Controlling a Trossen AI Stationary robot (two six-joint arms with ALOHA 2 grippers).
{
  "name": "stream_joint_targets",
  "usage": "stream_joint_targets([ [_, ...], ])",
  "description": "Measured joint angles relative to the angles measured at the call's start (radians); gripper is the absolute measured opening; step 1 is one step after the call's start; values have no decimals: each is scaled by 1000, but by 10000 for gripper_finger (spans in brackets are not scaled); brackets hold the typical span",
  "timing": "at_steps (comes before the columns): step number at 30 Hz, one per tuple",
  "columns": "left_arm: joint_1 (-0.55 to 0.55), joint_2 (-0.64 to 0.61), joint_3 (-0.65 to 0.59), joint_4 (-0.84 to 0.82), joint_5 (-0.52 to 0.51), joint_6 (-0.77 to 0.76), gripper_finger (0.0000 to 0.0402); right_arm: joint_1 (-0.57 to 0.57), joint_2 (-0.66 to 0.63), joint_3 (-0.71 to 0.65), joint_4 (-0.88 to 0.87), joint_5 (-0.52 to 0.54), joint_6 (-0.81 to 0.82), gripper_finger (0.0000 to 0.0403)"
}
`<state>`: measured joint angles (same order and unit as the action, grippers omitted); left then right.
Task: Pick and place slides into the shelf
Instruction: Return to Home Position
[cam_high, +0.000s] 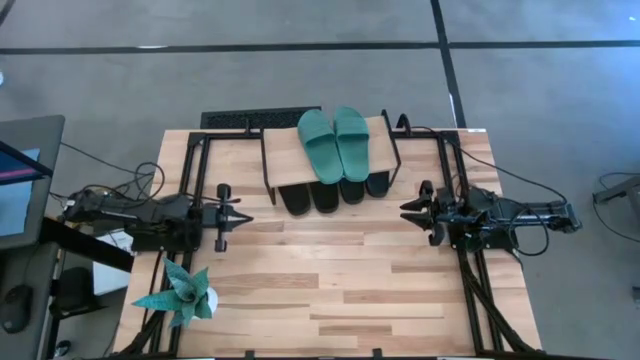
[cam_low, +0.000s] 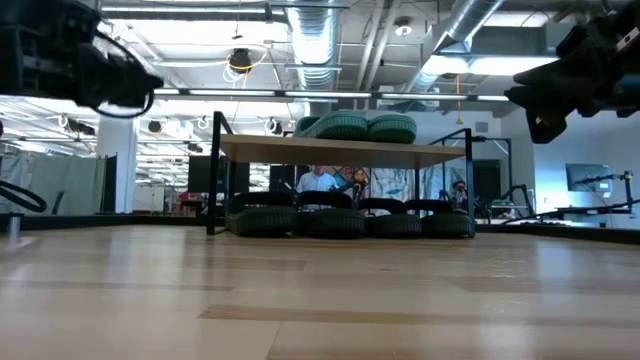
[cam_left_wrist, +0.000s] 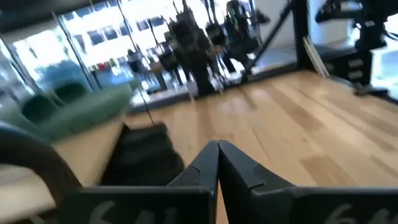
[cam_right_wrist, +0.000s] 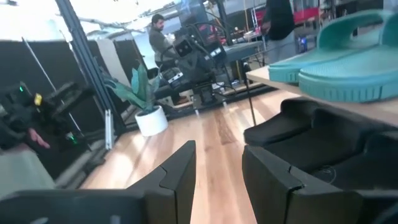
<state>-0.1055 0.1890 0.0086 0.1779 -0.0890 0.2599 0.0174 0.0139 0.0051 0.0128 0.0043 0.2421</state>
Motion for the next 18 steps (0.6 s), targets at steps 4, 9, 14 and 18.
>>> stream_joint_targets([
  [4,20,0,0,-33,65,-45,0,0,0,0,0,-3,-64,118],
  [9,22,0,0,-89,75,-37,0,0,0,0,0,-4,-75,118],
  [14,18,0,0,-148,89,-56,0,9,0,0,0,-7,-106,118],
  [18,14,0,0,-149,91,-50,0,21,0,0,-1,-7,-109,118],
])
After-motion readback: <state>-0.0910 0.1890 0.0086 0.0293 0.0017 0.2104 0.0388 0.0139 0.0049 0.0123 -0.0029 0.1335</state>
